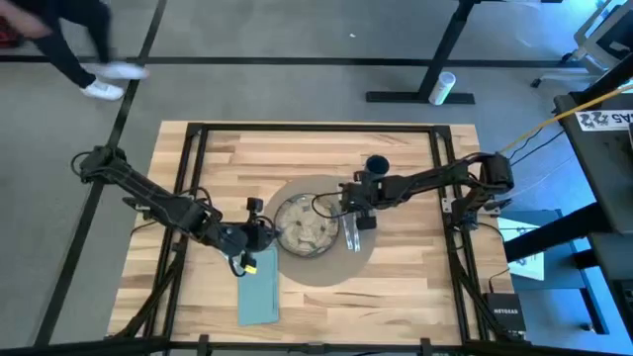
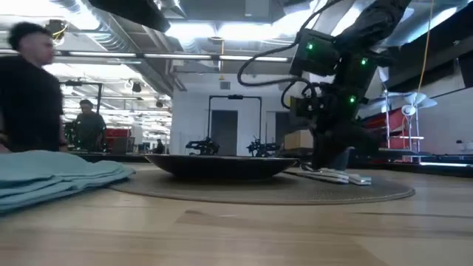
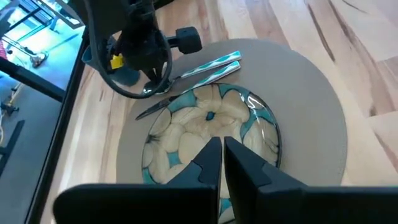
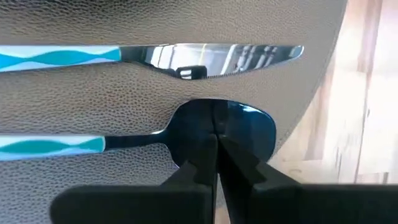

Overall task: Set table place
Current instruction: Put the blue patterned spoon on the brown tablemat to the right of the blue patterned table knife, then adjust the brown tablemat

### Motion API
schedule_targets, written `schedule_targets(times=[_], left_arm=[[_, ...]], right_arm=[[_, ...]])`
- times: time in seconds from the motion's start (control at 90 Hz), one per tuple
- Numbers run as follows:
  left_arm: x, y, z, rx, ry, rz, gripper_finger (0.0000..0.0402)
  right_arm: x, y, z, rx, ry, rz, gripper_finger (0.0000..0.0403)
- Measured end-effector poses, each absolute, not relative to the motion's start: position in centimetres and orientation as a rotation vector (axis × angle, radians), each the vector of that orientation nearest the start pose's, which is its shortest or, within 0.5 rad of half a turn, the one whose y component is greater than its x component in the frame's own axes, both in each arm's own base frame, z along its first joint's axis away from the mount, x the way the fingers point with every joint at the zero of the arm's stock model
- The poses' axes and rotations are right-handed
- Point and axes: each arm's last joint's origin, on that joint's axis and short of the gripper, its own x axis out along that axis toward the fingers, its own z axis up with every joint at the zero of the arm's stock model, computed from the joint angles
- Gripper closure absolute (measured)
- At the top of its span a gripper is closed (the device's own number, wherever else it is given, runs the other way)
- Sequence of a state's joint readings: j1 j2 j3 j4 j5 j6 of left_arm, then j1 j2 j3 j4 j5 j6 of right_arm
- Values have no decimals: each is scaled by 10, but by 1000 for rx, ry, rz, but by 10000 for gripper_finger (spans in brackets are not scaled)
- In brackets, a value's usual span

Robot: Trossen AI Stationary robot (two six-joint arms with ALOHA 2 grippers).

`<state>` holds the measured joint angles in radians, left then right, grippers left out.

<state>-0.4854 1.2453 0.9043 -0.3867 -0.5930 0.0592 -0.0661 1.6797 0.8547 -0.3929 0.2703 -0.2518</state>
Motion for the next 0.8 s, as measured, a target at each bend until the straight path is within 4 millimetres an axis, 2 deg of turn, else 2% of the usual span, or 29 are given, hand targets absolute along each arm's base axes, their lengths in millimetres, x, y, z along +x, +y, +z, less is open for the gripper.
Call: schedule_targets(times=[0.133,0.256,0.333,0.467,0.644,0.8], left_arm=[[233,-105,267,433,632,84,401],[231,-104,265,434,655,88,402],[230,-103,264,429,673,95,401],[227,-101,261,413,710,121,402],[225,-102,259,402,724,135,402],[223,-106,259,410,718,126,402]], right_arm=[[288,-25,151,-321,1208,-120,403],[283,-14,165,-323,1168,-81,403],[277,-4,167,-318,1198,-39,403],[264,6,157,-296,1292,-31,403],[248,17,134,-234,1307,-56,403],[242,28,126,-201,1280,-66,403]])
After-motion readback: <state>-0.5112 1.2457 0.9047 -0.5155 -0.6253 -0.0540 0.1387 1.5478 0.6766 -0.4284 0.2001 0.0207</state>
